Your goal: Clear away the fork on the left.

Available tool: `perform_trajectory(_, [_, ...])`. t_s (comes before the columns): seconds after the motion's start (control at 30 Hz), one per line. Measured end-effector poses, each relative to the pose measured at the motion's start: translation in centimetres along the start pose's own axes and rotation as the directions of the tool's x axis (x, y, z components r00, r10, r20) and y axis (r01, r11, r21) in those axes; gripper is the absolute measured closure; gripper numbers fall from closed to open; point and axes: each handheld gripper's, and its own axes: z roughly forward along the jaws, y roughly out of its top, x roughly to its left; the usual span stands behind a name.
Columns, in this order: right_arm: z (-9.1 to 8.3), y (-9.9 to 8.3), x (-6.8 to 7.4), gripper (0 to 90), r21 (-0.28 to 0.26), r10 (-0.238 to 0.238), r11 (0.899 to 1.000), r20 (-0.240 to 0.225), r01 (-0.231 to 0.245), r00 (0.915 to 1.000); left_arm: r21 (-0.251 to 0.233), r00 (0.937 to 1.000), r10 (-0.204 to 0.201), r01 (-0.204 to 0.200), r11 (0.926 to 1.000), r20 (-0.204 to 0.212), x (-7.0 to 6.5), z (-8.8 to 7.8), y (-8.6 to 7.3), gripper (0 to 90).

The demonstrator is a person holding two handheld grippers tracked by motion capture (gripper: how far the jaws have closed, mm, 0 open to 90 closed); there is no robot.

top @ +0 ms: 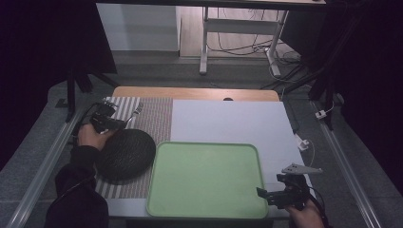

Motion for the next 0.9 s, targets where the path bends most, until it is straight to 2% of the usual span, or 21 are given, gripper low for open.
perform_trajectory(0.27, [0.0, 0.0, 0.0, 0.3, -0.002, -0.005, 1.0, -0.001, 0.005, 1.0, -0.005, 0.9989, 0.029, -0.029, 0.9996, 0.036, -2.4, -0.7, -0.9, 77.0])
perform_trajectory(0.53, [-0.1, 0.0, 0.1, 0.3, -0.007, -0.011, 1.0, -0.007, 0.011, 0.9999, -0.009, 0.9962, 0.058, -0.058, 0.9983, 0.065, -5.3, -1.2, -1.8, 77.0])
perform_trajectory(0.9, [-0.1, 0.0, 0.2, 0.3, -0.006, -0.018, 1.0, -0.007, 0.018, 0.9998, -0.026, 0.9885, 0.101, -0.098, 0.9948, 0.113, -8.9, -2.0, -2.6, 77.0])
